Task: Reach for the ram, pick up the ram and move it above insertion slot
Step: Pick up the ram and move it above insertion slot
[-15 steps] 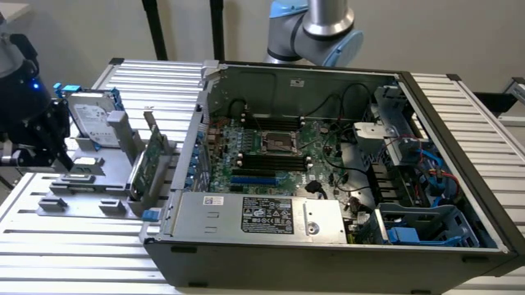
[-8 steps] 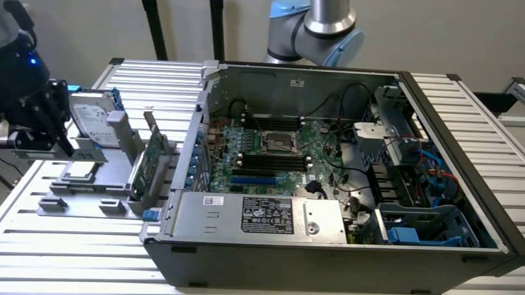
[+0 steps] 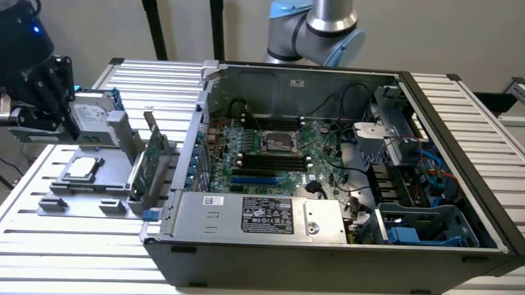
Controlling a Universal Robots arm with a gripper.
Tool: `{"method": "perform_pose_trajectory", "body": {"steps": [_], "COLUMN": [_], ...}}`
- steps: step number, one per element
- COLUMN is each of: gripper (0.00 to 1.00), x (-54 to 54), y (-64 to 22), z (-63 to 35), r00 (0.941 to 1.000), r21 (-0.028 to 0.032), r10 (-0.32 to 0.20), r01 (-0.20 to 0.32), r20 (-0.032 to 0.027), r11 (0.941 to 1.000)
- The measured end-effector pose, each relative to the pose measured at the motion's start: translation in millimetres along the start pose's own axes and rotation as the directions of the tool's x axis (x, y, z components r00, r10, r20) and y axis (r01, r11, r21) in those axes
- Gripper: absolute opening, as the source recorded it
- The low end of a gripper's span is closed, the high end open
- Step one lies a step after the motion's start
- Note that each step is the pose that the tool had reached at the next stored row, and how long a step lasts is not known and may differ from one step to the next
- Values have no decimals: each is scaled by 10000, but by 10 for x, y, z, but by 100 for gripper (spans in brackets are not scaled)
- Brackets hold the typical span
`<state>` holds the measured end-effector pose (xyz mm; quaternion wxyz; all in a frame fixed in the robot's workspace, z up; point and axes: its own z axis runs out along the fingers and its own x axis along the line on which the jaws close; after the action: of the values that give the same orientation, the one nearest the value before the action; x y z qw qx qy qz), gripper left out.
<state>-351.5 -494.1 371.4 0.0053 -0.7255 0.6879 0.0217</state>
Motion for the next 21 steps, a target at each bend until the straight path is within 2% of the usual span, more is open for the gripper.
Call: {"method": "perform_pose_trajectory", "body": {"steps": [5,11,21], "gripper": [14,14,14], "x": [8,21,44], "y": [-216,-488,-940], "z": [-92,-138,-192], "r00": [10000,9997,9985], "r21": [0,9,23], "r10": [-12,-17,-25], "r01": [12,17,23], "r20": [57,263,548], "r11": [10000,10000,10000]}}
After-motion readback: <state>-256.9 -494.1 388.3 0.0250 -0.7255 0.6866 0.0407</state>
